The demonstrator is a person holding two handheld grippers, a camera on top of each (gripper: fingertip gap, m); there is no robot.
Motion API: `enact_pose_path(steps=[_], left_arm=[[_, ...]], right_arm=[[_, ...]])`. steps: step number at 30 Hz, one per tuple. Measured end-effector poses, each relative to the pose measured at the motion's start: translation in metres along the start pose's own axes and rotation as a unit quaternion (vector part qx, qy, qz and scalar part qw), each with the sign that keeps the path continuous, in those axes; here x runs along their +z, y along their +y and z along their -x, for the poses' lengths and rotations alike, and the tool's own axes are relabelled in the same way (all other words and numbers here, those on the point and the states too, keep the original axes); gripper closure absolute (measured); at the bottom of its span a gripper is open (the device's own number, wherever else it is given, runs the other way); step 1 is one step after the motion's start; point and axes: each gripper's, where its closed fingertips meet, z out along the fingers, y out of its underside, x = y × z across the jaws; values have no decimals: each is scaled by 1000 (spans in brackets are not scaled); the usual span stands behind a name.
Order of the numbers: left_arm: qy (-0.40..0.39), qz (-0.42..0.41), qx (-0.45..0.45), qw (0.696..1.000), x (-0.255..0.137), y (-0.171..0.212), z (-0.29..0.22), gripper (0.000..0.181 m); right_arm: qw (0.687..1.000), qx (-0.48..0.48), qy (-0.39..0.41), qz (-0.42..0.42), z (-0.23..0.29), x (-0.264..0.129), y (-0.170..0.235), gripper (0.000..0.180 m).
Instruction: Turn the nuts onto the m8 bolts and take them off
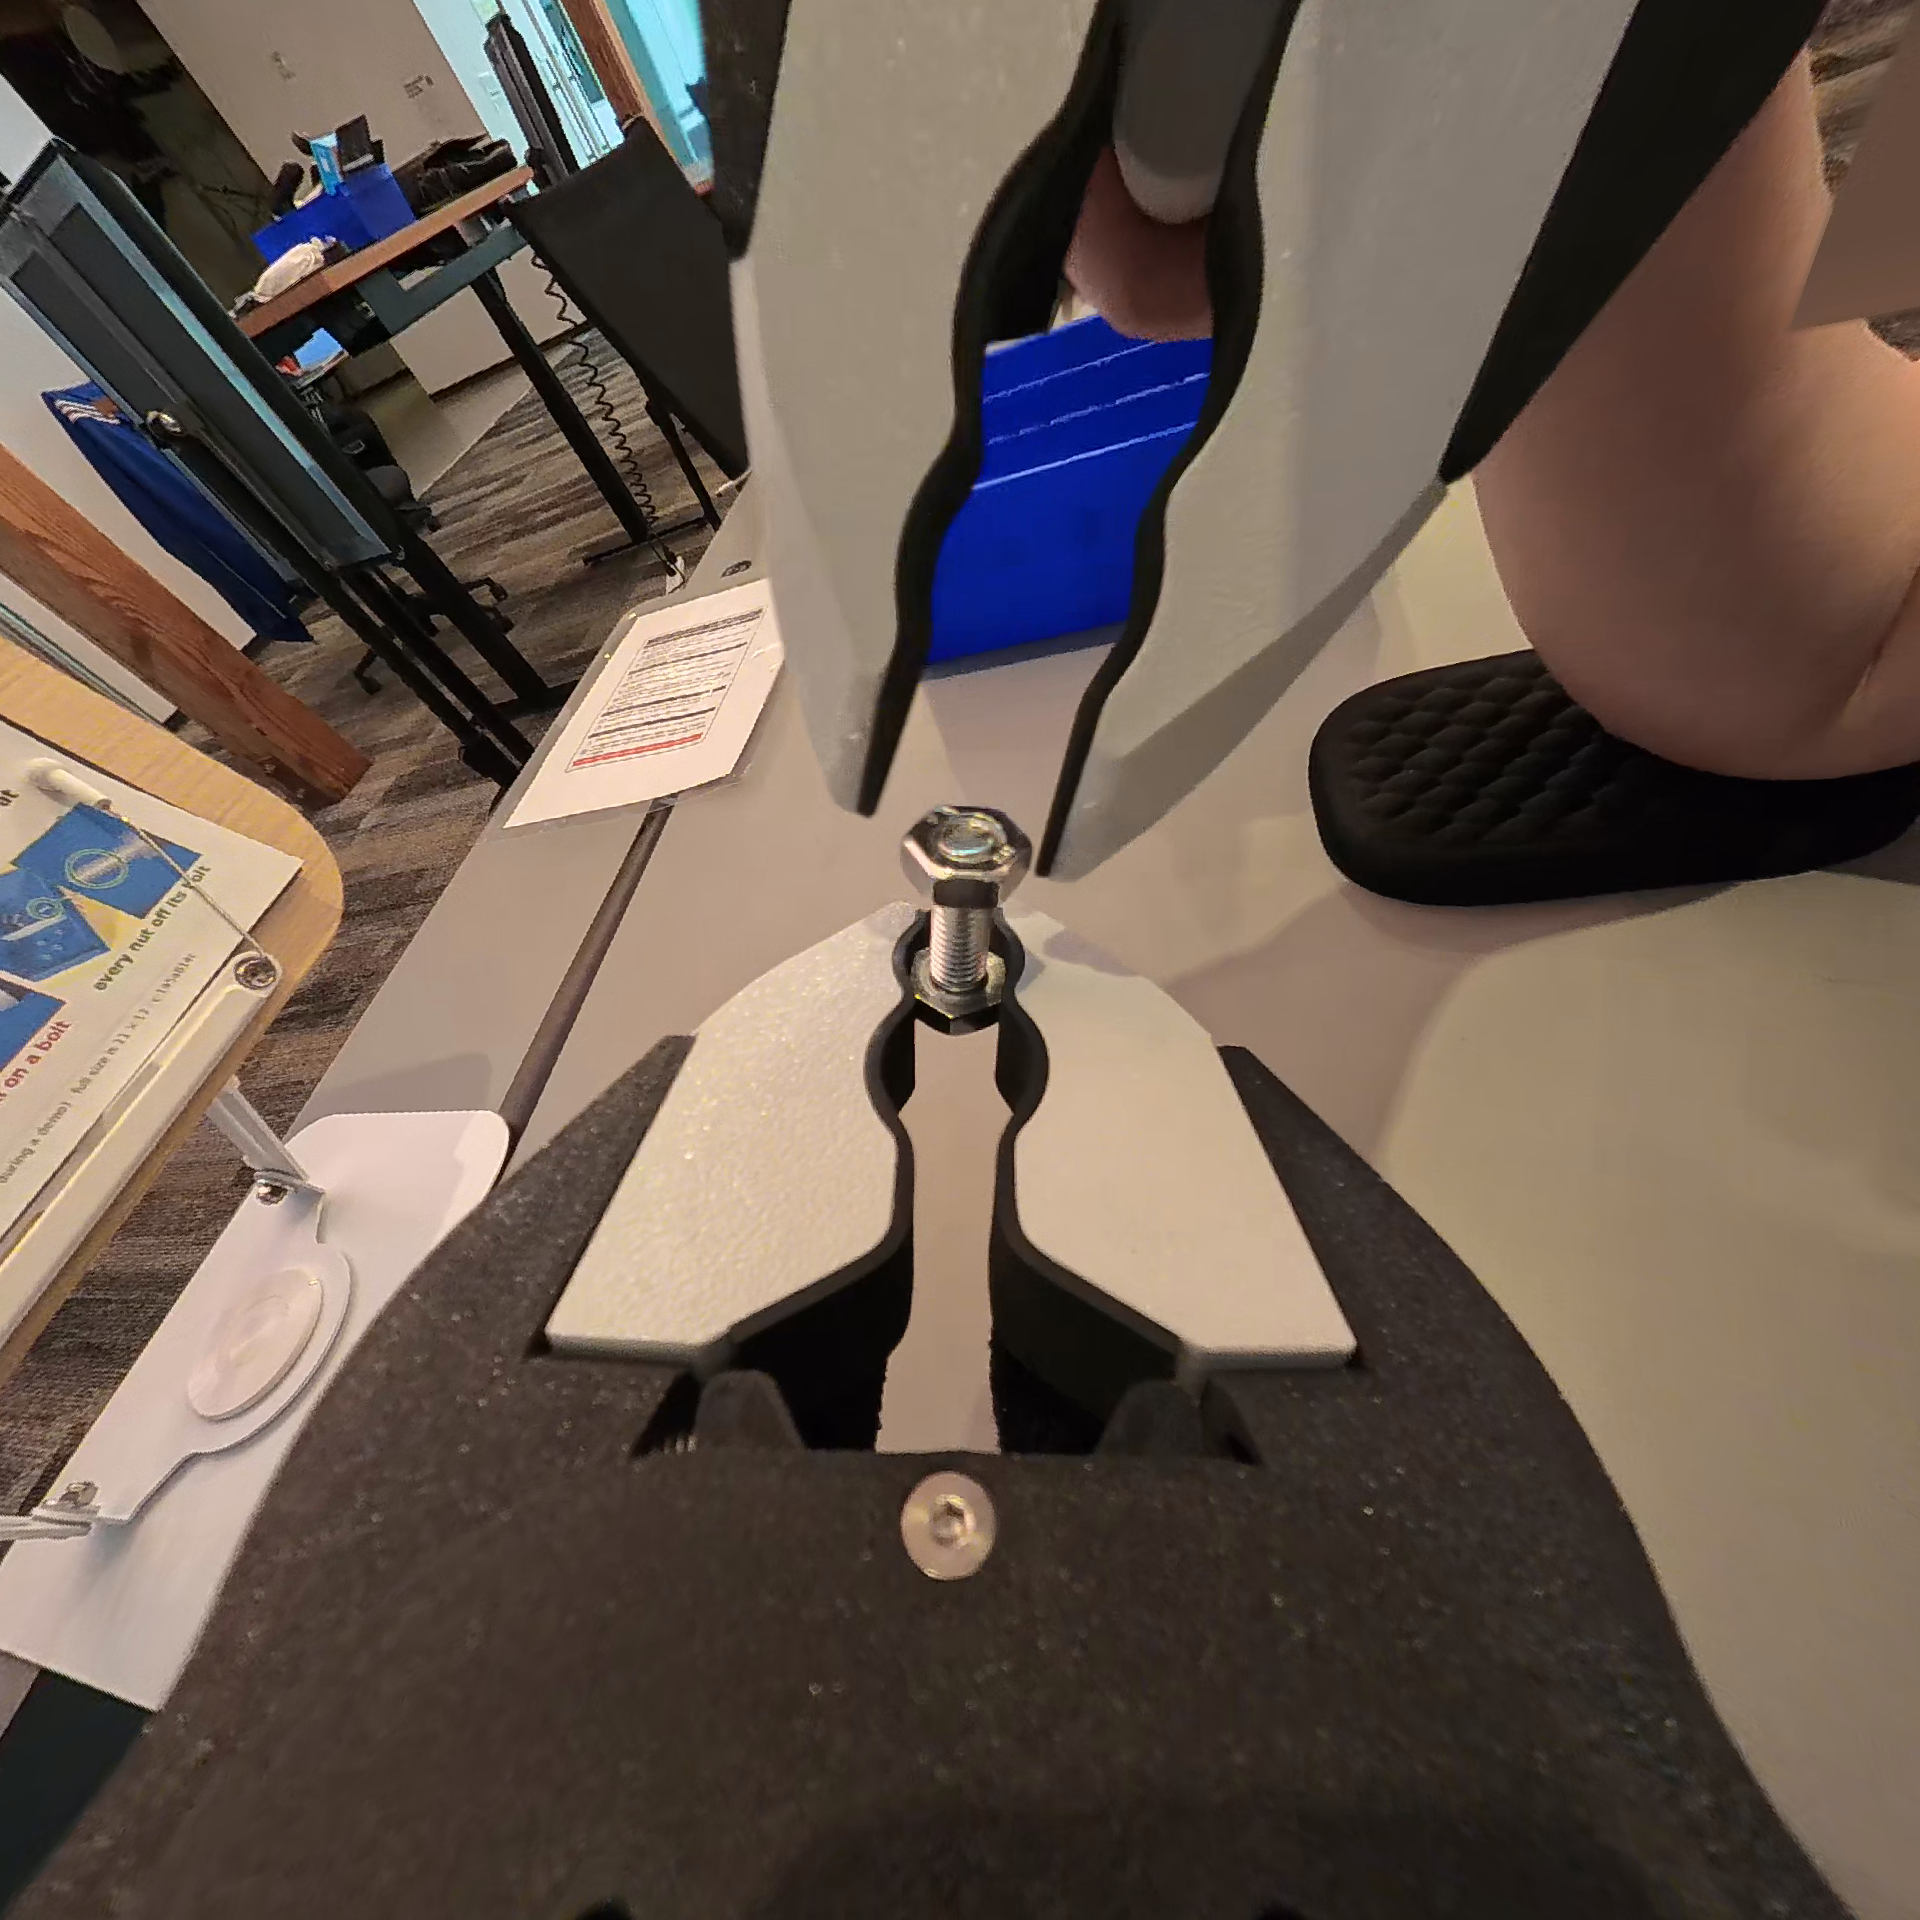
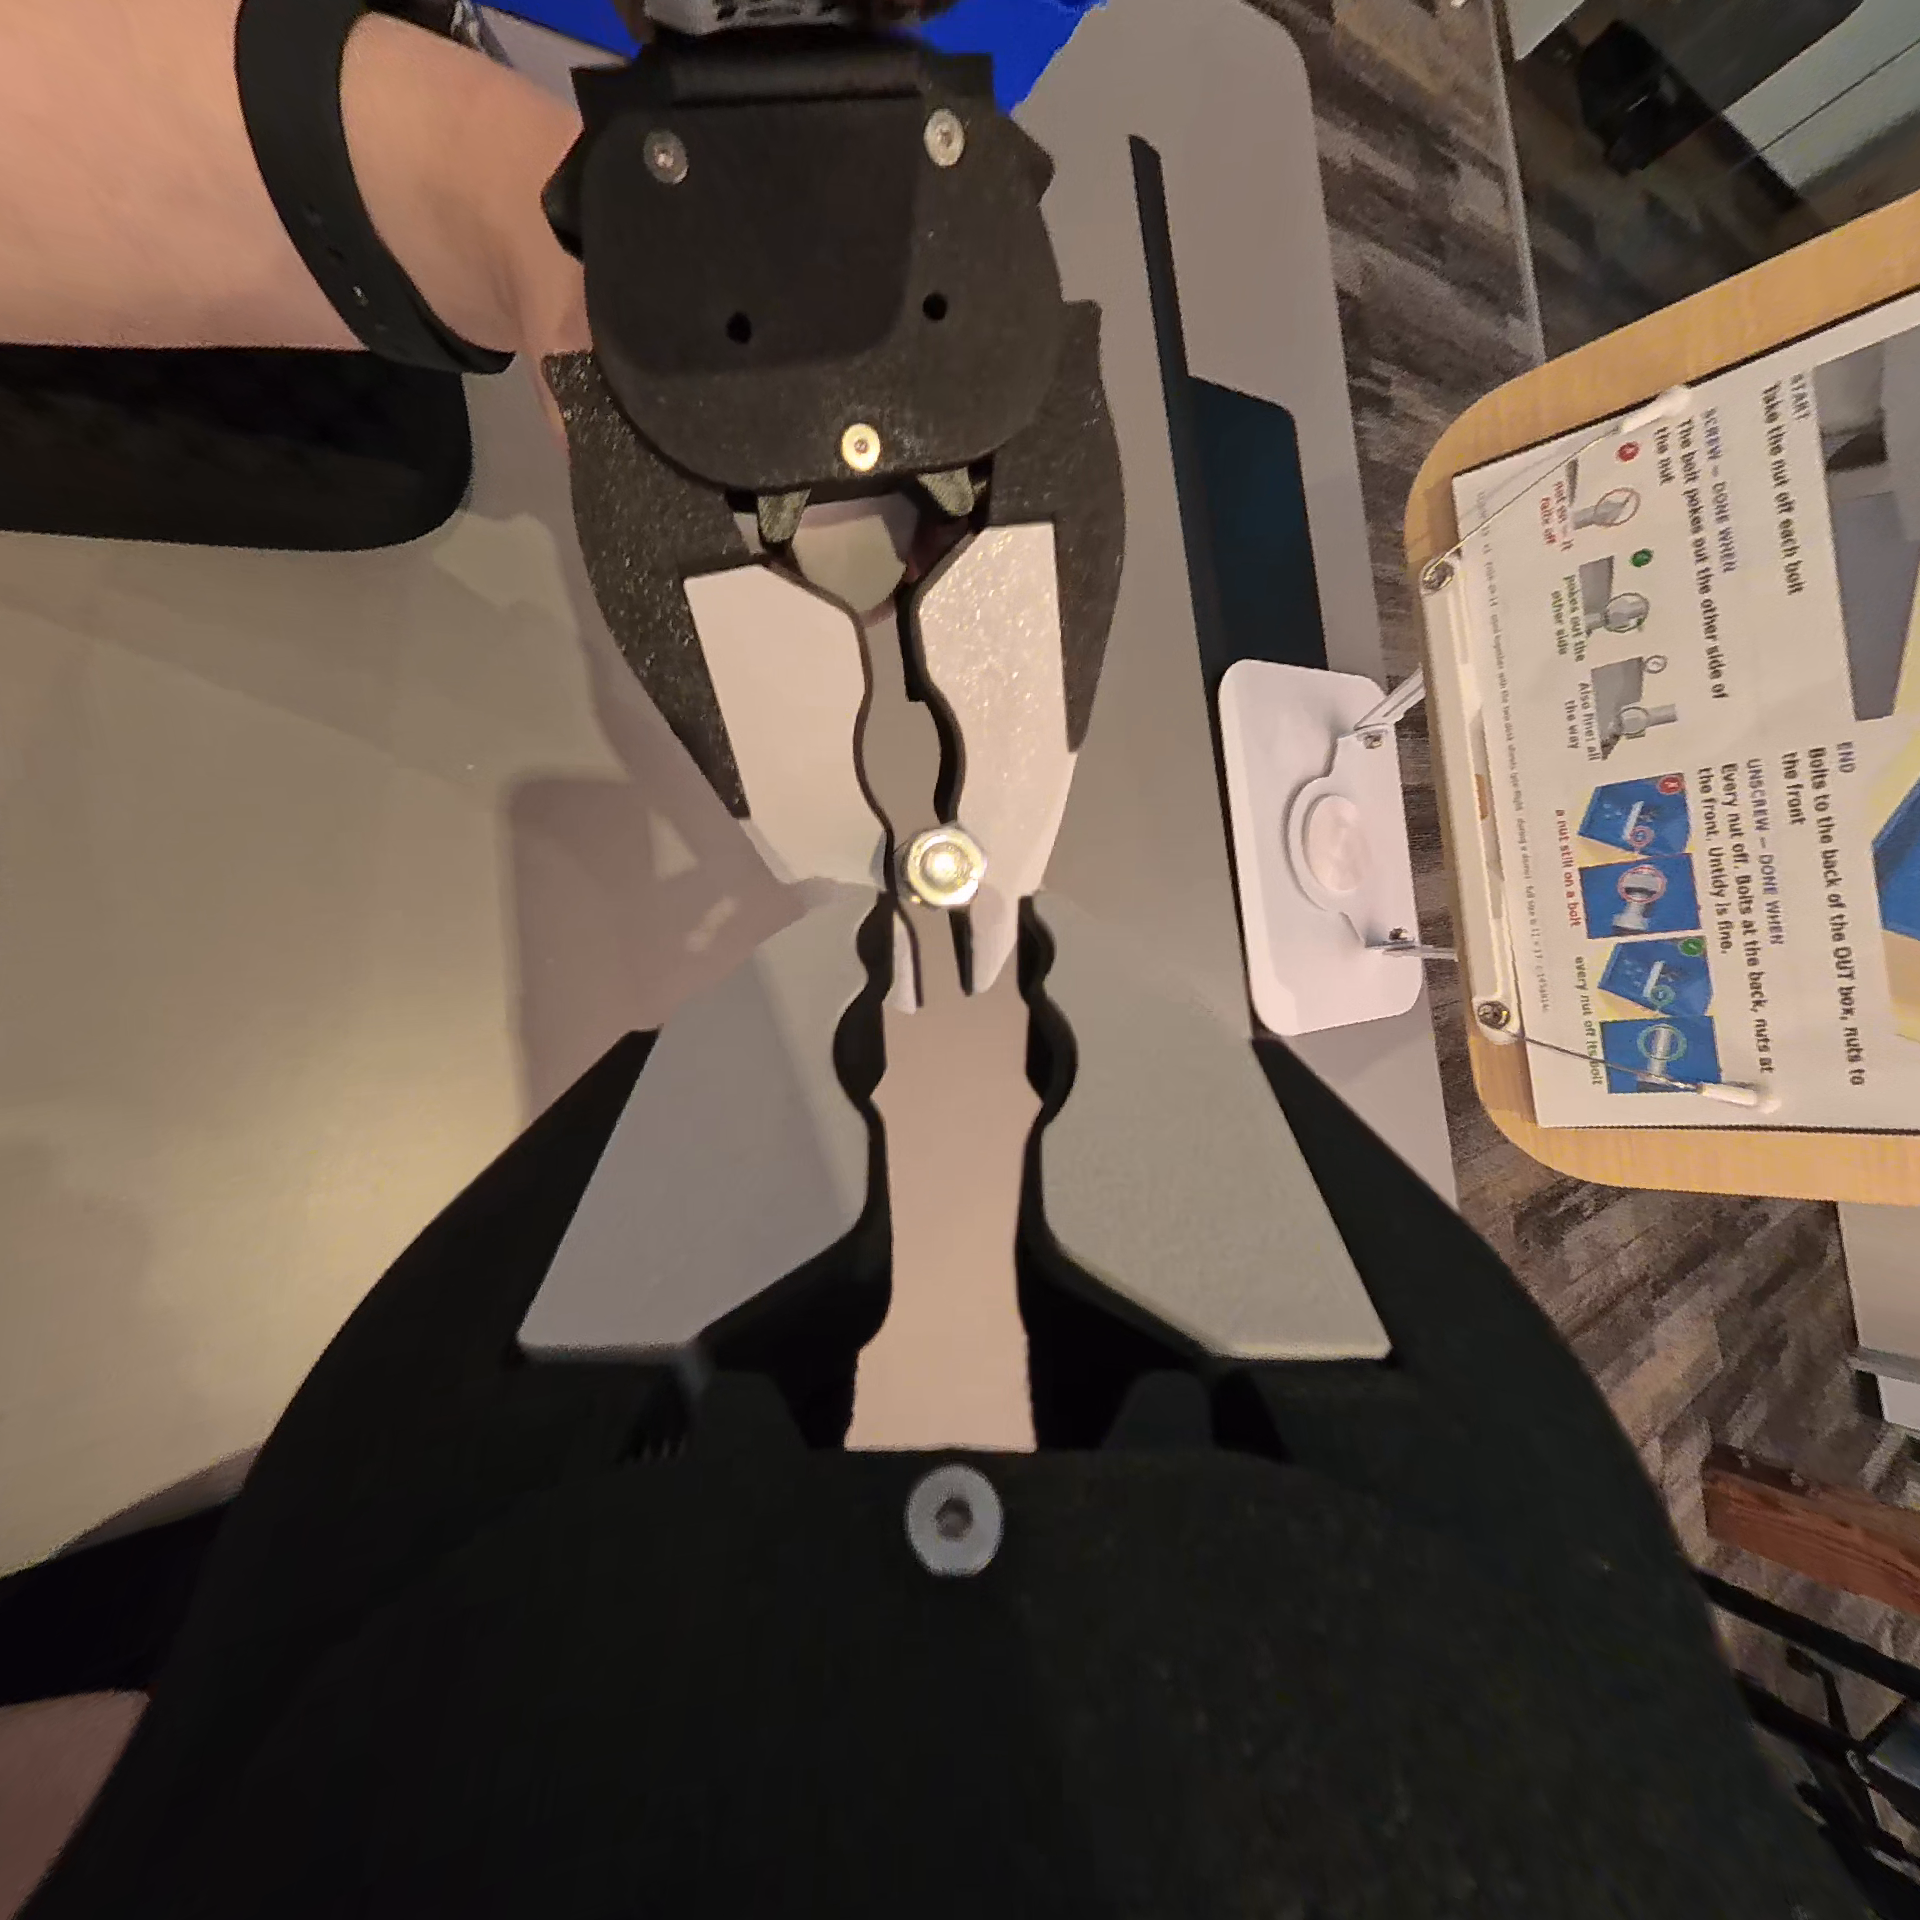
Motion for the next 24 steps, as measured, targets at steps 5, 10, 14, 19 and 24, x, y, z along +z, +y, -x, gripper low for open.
enact_pose_path(steps=[5,10,14,19,24], left_arm=[[4,4,2,1000,2,1,-3,171],[1,3,3,1000,1,0,-1,171],[-2,0,0,1000,-2,0,1,171],[2,0,2,1000,-2,-1,-1,171],[5,2,4,1000,0,-1,-3,171]], right_arm=[[1000,-10,-10,-5,4,6,-5,155],[1000,-10,-19,3,7,6,-1,157],[1000,-3,-24,10,8,2,4,159],[1000,-3,-4,-3,1,2,-2,154],[1000,-15,-16,5,7,10,-2,152]])
